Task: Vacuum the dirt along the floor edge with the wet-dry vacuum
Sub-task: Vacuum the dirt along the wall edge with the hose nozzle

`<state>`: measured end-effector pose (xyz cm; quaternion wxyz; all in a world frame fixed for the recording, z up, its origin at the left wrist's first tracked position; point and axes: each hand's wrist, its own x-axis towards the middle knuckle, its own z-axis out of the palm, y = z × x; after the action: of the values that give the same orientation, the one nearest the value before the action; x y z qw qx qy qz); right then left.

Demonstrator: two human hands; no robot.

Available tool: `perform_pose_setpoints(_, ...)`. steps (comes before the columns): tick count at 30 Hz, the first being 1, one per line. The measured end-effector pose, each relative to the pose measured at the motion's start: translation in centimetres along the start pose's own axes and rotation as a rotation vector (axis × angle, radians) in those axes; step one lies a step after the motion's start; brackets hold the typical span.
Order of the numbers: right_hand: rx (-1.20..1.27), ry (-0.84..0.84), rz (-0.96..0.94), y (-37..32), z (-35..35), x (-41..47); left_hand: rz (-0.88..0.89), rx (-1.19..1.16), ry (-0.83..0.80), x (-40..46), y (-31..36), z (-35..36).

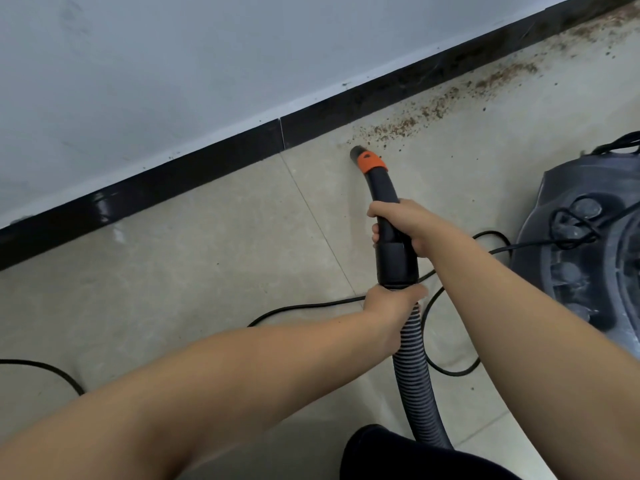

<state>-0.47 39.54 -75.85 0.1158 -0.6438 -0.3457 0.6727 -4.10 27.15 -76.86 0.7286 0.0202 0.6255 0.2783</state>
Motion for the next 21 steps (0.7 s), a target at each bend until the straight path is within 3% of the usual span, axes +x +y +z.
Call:
perform_pose_setpoints(15, 0.003, 0.03, -0.067, -2.8, 3.0, 1.4, 0.064, 0.001, 0.014, 1.3, 3.4, -2.7)
perform_pose_setpoints(21, 0.025, 0.071, -0.019, -0.4, 1.3, 0.1, 0.029, 0.045, -0.036, 0.8, 0.7, -1.8)
